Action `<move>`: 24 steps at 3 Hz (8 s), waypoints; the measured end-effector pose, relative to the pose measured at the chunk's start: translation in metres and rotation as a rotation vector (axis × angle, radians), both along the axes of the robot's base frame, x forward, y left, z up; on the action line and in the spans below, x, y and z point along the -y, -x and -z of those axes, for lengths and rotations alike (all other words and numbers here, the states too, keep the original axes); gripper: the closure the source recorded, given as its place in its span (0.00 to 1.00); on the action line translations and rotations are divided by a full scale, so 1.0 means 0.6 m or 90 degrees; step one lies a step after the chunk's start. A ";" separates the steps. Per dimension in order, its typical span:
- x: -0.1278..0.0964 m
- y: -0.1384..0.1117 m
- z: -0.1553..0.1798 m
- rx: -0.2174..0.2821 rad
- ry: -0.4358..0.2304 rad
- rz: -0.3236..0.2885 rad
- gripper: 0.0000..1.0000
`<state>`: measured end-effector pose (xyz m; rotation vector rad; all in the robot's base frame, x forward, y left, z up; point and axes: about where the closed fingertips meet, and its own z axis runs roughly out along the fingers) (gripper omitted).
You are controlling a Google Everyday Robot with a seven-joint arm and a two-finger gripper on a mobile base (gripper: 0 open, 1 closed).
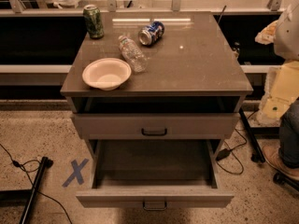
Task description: Close middle drawer
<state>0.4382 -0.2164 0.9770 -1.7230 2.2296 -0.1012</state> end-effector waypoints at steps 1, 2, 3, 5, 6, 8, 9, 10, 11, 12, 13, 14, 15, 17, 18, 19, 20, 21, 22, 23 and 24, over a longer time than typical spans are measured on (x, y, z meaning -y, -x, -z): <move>0.000 0.000 0.000 0.000 0.000 0.000 0.00; 0.002 0.001 0.048 0.007 0.004 0.007 0.00; 0.029 0.025 0.189 -0.021 -0.046 0.007 0.00; 0.021 0.023 0.274 -0.029 -0.096 -0.009 0.00; -0.004 0.040 0.379 -0.066 -0.146 -0.032 0.00; -0.001 0.032 0.504 0.071 -0.241 -0.074 0.00; -0.001 0.032 0.504 0.071 -0.241 -0.074 0.00; -0.008 0.050 0.543 0.037 -0.253 -0.092 0.03; -0.023 0.076 0.614 -0.008 -0.273 -0.117 0.26; -0.037 0.092 0.687 -0.016 -0.304 -0.137 0.49; -0.047 0.099 0.753 -0.005 -0.322 -0.162 0.72; -0.051 0.101 0.757 -0.008 -0.326 -0.164 0.95; -0.060 0.108 0.793 -0.036 -0.312 -0.167 1.00; -0.108 0.136 0.919 -0.074 -0.278 -0.166 1.00; -0.126 0.130 0.954 -0.072 -0.264 -0.167 1.00; -0.132 0.116 0.982 -0.060 -0.263 -0.161 1.00; -0.137 0.096 0.999 -0.044 -0.269 -0.152 1.00; -0.139 0.087 1.001 -0.036 -0.272 -0.149 1.00; -0.147 0.066 1.004 -0.022 -0.276 -0.148 1.00; -0.159 0.035 1.009 -0.007 -0.272 -0.152 1.00; -0.172 0.003 1.013 0.005 -0.269 -0.159 1.00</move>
Offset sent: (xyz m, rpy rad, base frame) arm -0.0028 -0.0065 -0.1257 -0.0289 -0.0256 -0.0486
